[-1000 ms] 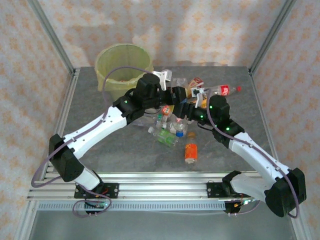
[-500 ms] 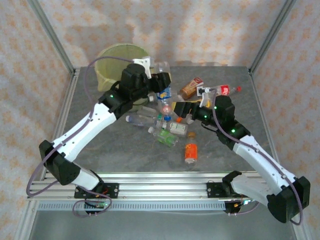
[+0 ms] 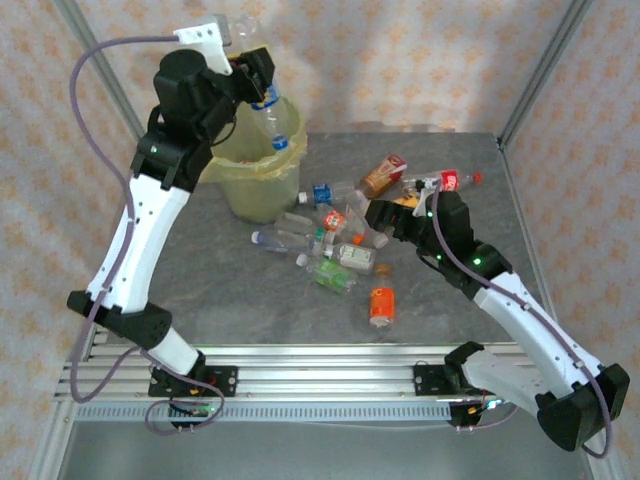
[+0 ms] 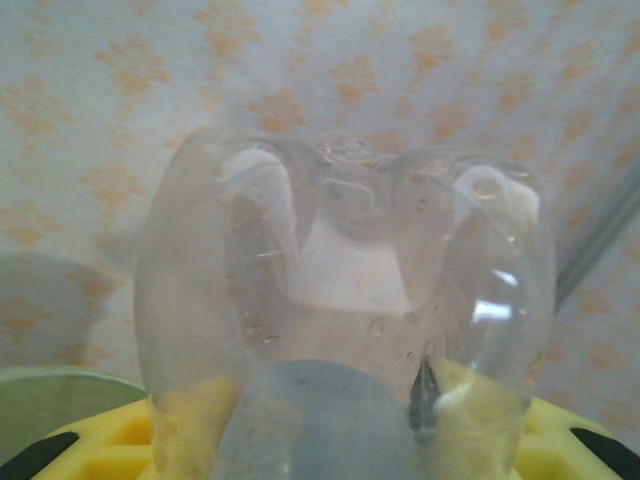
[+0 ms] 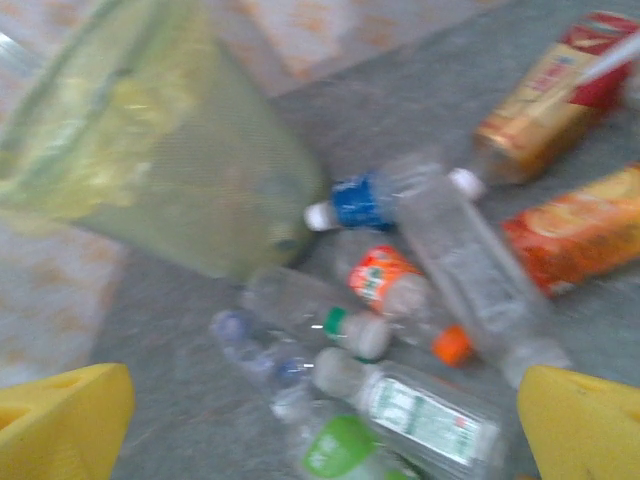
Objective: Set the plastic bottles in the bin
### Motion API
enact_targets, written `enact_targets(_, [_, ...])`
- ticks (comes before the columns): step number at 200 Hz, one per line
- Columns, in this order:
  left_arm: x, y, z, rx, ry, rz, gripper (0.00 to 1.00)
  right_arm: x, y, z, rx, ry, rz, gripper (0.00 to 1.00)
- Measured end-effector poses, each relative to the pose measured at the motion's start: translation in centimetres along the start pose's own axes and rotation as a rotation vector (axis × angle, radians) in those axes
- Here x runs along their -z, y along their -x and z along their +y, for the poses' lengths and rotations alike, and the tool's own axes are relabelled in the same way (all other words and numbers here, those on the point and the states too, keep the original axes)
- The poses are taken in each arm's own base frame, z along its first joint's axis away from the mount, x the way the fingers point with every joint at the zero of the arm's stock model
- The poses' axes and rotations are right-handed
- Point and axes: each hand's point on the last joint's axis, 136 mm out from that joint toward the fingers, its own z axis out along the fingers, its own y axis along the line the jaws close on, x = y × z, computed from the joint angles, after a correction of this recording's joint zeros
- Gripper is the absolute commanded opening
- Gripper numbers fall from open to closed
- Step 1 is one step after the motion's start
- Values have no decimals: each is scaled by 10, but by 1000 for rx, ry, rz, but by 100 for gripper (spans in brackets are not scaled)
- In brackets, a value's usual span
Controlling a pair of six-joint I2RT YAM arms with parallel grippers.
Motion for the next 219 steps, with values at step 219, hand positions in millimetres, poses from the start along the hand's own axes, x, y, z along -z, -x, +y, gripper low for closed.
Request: enact_targets(219, [-123, -195, 167, -282, 271, 616, 45, 11, -66, -94, -70, -443, 207, 99])
